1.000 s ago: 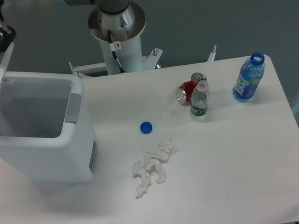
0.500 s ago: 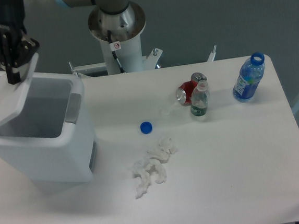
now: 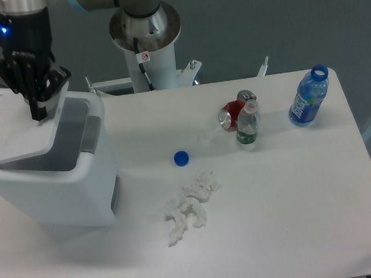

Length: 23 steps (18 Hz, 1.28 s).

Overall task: Close the trash can
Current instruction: 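Press the gripper down on the lid to shut it on the can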

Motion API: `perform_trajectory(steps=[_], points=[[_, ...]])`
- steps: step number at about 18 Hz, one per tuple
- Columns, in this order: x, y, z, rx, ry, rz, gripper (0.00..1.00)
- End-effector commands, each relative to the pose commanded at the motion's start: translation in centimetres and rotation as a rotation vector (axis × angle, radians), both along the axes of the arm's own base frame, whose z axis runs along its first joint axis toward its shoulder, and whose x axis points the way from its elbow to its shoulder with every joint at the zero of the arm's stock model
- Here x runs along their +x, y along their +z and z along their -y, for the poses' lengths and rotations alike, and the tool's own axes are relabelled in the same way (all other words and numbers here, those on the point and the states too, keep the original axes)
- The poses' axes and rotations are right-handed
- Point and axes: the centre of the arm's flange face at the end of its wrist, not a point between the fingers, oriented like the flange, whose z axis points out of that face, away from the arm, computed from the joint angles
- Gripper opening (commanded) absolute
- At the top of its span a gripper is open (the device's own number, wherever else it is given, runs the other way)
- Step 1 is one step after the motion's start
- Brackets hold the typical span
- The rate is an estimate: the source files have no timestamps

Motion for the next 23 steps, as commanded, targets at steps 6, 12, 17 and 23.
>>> perform_trajectory(steps=[6,12,17,23], points=[[-1.1,-0.6,0.1,-0.013,0.013,0.003,0.0],[-1.4,-2.3,0.6,-0.045,-0.011,0.008,0.0],[-1.6,-2.4,0.5,-0.048,-0.009,0.009,0.0],[-2.2,-3.3,0.7,-0.061,0.001,0.019,0.0]])
